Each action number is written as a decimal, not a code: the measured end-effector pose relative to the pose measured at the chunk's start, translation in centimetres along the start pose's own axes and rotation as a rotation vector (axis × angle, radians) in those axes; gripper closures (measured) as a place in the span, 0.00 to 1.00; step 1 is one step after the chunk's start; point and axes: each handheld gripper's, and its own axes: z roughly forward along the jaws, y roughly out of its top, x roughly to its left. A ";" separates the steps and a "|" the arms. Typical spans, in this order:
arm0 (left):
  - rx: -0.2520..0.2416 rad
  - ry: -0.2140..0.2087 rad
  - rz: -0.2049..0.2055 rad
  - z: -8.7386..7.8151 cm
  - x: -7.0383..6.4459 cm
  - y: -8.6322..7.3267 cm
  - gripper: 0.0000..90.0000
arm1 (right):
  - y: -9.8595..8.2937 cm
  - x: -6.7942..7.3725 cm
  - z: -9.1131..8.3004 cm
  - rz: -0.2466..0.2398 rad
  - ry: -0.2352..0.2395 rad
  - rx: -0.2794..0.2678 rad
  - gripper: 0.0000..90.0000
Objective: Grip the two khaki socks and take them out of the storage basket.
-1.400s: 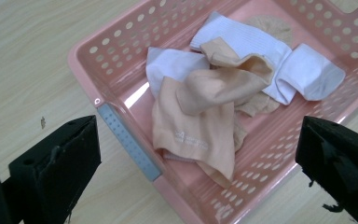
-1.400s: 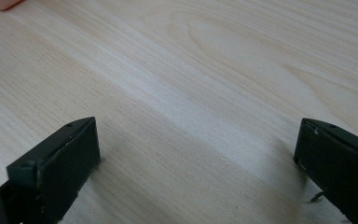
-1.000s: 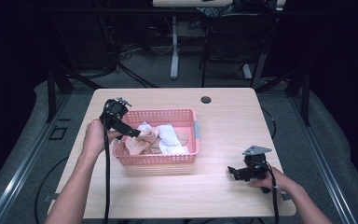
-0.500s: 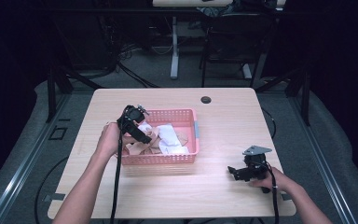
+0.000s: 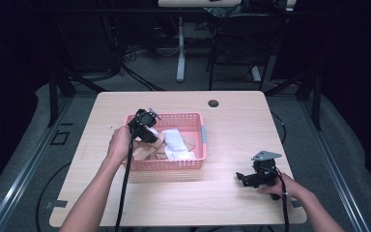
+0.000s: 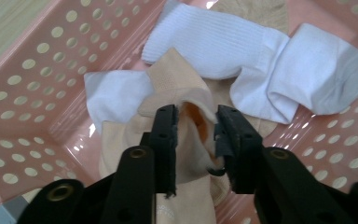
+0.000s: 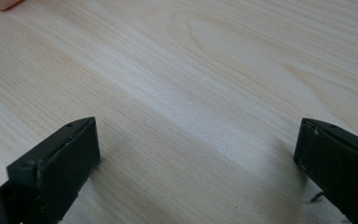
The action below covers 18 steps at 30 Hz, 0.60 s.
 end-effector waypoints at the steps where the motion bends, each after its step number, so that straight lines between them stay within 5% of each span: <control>1: 0.010 -0.010 -0.006 0.1 0.1 -0.1 0.84 | 0.0 0.0 0.0 0.001 0.001 0.000 0.00; 6: 0.028 -0.025 -0.012 0.2 0.4 -0.4 0.95 | 0.0 0.0 0.0 0.000 0.000 0.000 0.00; 18: 0.012 -0.032 -0.037 -2.0 1.3 -0.8 0.96 | 0.0 0.0 0.0 0.000 0.000 0.001 0.00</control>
